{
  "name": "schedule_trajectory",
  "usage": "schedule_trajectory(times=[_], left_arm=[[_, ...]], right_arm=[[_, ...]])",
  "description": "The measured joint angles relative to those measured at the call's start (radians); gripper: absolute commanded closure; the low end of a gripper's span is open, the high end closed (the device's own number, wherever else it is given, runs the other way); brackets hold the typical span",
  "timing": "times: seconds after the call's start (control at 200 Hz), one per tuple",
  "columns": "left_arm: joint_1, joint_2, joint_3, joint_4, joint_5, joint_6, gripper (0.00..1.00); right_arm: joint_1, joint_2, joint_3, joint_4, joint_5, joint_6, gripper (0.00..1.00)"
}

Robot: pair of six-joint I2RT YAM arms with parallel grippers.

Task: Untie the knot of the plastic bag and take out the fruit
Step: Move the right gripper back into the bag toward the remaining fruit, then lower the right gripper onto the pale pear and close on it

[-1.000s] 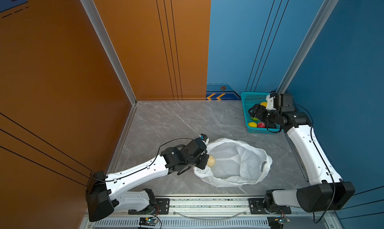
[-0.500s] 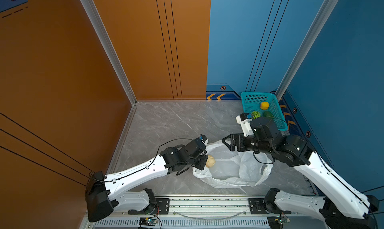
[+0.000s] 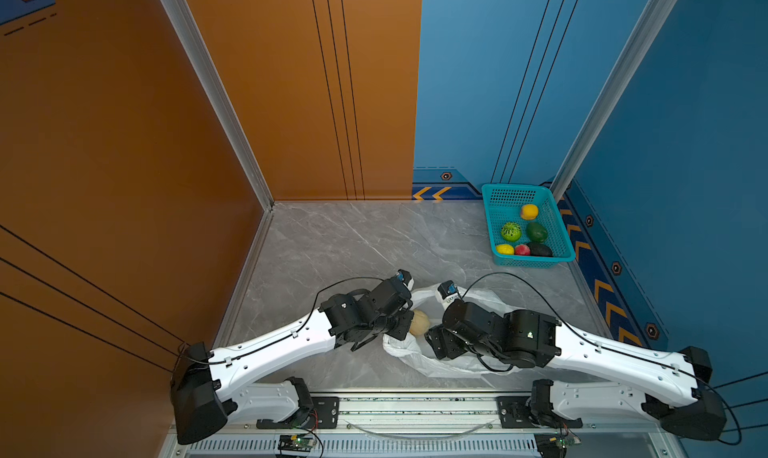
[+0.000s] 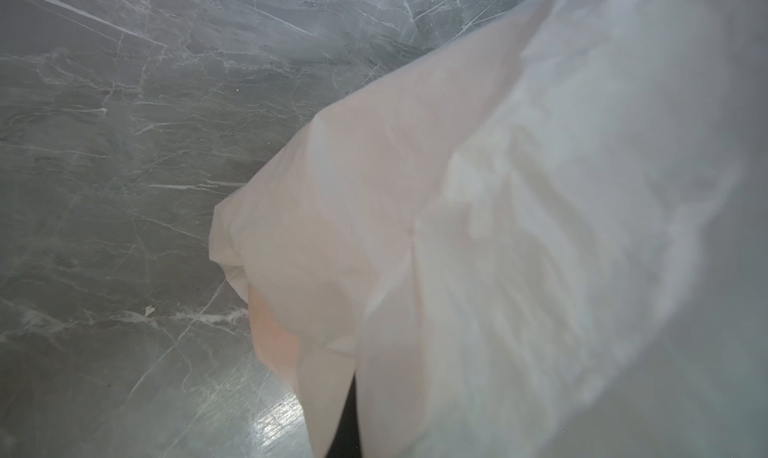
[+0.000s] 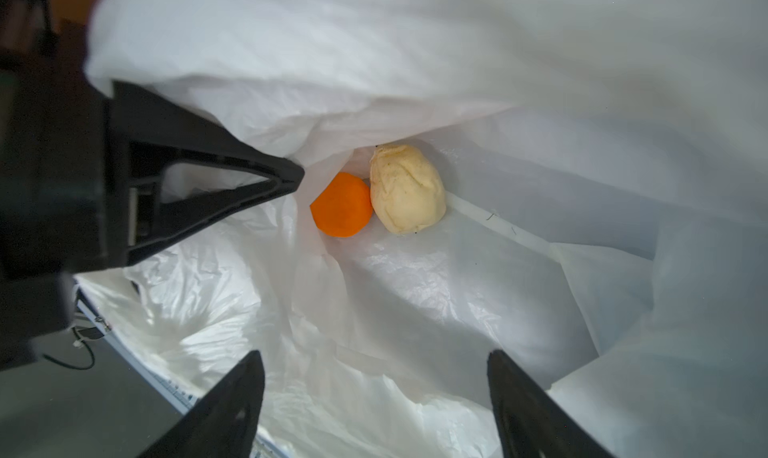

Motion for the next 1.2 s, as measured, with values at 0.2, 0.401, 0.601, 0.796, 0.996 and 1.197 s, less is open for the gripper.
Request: schedule_trajectory(times=[0.2, 0.401, 0.601, 0.796, 0.996, 1.197], left_arm=[[0.015, 0.001, 0.035, 0.002, 0.001, -0.001, 1.00], [0.051, 0.001, 0.035, 0.002, 0.006, -0.004, 1.00], [0.073, 0.001, 0.035, 0.001, 0.023, -0.005, 1.00], [0.074, -0.001, 0.035, -0.028, 0.048, -0.002, 1.00], [0.072, -0.036, 0.003, -0.111, 0.050, 0.026, 1.00], [0.072, -0.035, -0.014, -0.156, 0.045, 0.066, 1.00]], right_arm=[[0.014, 0.034, -0.104, 0.092, 0.025, -0.001, 0.17], [0.029, 0.077, -0.175, 0.166, -0.004, -0.001, 0.16], [0.047, 0.192, -0.205, 0.221, -0.111, -0.003, 0.16], [0.039, 0.277, -0.205, 0.254, -0.199, -0.009, 0.14], [-0.055, 0.272, -0.205, 0.284, -0.232, 0.012, 0.13], [-0.128, 0.264, -0.192, 0.308, -0.232, 0.026, 0.12]])
